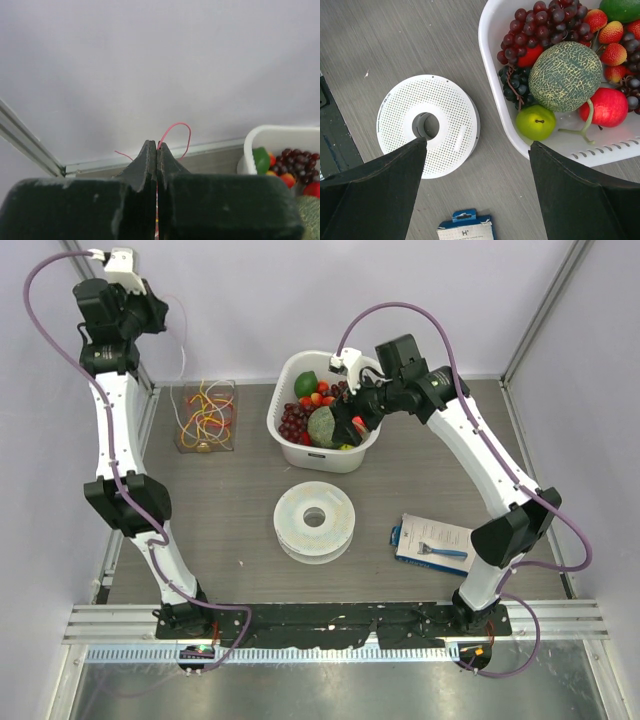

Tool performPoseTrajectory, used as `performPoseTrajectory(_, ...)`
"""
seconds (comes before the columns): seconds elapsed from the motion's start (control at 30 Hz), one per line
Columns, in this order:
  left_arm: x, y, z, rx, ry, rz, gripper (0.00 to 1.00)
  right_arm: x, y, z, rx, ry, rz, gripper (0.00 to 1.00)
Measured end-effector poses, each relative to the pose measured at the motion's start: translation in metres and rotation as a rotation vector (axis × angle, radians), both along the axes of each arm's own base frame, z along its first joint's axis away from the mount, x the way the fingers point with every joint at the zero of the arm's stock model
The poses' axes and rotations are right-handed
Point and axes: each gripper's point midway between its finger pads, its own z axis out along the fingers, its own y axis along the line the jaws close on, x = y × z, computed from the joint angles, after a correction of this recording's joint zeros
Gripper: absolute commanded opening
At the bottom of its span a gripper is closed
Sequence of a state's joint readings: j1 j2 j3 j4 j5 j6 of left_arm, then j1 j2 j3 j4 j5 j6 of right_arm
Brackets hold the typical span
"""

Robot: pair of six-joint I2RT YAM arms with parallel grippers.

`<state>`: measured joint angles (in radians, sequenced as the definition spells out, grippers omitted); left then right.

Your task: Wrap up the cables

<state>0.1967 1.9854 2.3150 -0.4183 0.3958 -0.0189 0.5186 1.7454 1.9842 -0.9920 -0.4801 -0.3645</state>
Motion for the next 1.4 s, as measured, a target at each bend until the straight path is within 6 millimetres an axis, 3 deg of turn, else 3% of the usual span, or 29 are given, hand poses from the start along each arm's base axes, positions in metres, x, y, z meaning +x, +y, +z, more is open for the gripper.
performPoseTrajectory(0.17, 0.001, 0.0, 0.03, -0.111, -0.074, 0.036, 0.0, 0.0, -0.001, 0.002, -0.001, -0.007, 0.0, 0.88)
performPoseTrajectory(0.4, 0.003, 0.0, 0.045, -0.165, -0.124, 0.047, 0.0, 0.0, -0.001, 0.002, -0.001, -0.007, 0.0, 0.89)
performPoseTrajectory(0.5, 0.006, 0.001, 0.04, -0.155, -0.126, 0.048, 0.0, 0.0, -0.001, 0.002, -0.001, -0.007, 0.0, 0.88)
performPoseTrajectory(0.73, 0.015, 0.006, -0.011, -0.143, -0.023, 0.066, 0.0, -0.003, -0.003, 0.002, -0.003, -0.01, -0.003, 0.88)
performPoseTrajectory(0.83, 0.015, 0.002, -0.007, -0.165, -0.034, 0.043, 0.0, -0.004, -0.004, 0.004, -0.001, -0.014, -0.003, 0.88)
performPoseTrajectory(0.9, 0.015, -0.003, 0.014, -0.194, -0.076, 0.019, 0.0, -0.003, -0.003, 0.004, 0.0, -0.014, -0.003, 0.88)
performPoseTrajectory(1.0, 0.012, -0.008, 0.08, -0.233, -0.234, -0.014, 0.0, -0.003, -0.003, 0.004, 0.001, -0.015, -0.004, 0.88)
performPoseTrajectory(1.03, 0.004, -0.011, 0.112, -0.248, -0.322, -0.031, 0.0, -0.003, -0.003, 0.005, 0.002, -0.016, -0.004, 0.89)
performPoseTrajectory(1.1, -0.013, -0.015, 0.154, -0.258, -0.445, -0.053, 0.0, -0.003, -0.003, 0.006, 0.004, -0.016, -0.005, 0.88)
performPoseTrajectory(1.2, -0.045, -0.019, 0.205, -0.256, -0.604, -0.066, 0.0, -0.003, -0.003, 0.006, 0.005, -0.017, -0.006, 0.88)
performPoseTrajectory(1.3, -0.067, -0.02, 0.228, -0.241, -0.677, -0.057, 0.0, -0.003, -0.003, 0.007, 0.008, -0.019, -0.006, 0.88)
performPoseTrajectory(1.4, -0.068, -0.017, 0.226, -0.199, -0.678, -0.033, 0.0, -0.001, -0.001, 0.008, 0.016, -0.023, -0.009, 0.89)
